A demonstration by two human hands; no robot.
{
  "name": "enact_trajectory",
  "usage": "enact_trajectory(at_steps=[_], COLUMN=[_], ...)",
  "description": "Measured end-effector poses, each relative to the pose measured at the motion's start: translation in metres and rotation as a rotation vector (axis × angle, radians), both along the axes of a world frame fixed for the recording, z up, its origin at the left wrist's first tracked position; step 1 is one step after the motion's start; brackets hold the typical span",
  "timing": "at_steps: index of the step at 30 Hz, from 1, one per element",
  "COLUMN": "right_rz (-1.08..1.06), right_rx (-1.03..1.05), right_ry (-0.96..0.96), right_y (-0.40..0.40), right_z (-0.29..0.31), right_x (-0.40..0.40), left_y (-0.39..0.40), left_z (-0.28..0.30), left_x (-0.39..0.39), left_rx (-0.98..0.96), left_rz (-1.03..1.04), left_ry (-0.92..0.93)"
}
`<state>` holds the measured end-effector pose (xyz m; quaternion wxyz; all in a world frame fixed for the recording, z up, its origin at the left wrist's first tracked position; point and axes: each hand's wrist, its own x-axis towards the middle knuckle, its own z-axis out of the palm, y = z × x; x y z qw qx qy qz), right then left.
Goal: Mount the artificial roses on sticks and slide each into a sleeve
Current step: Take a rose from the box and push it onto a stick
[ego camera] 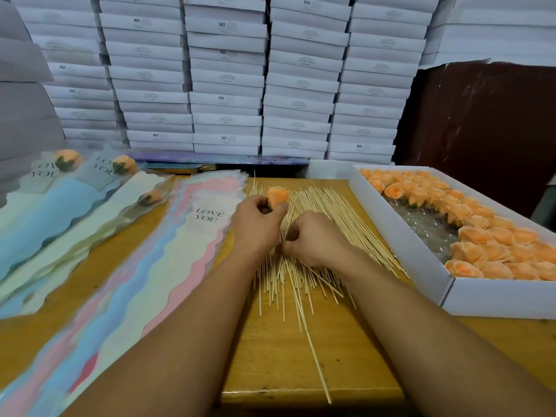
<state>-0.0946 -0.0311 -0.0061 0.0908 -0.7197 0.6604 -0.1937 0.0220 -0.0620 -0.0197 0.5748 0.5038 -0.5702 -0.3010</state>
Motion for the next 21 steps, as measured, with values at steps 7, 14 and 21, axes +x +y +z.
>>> enact_trajectory(at_steps=[7,14,21], right_rz=[-0.084,-0.134,-0.098], right_rx=[-0.028,0.047,0.333], right_ry=[0.045,-0.195,-0.805], right_y=[-0.005,-0.010,-0.004], right_z=[-0.002,-0.001,0.007], right_x=[0.010,-0.001,-0.019], left_y=[0.000,-0.001,-0.002], left_z=[0.002,0.004,0.005], left_x=[0.000,0.001,0.003], left_rx=[0.016,0.043,0.117], left_rz=[0.002,0.036,-0.006], left_ry=[0.033,0.089,0.239])
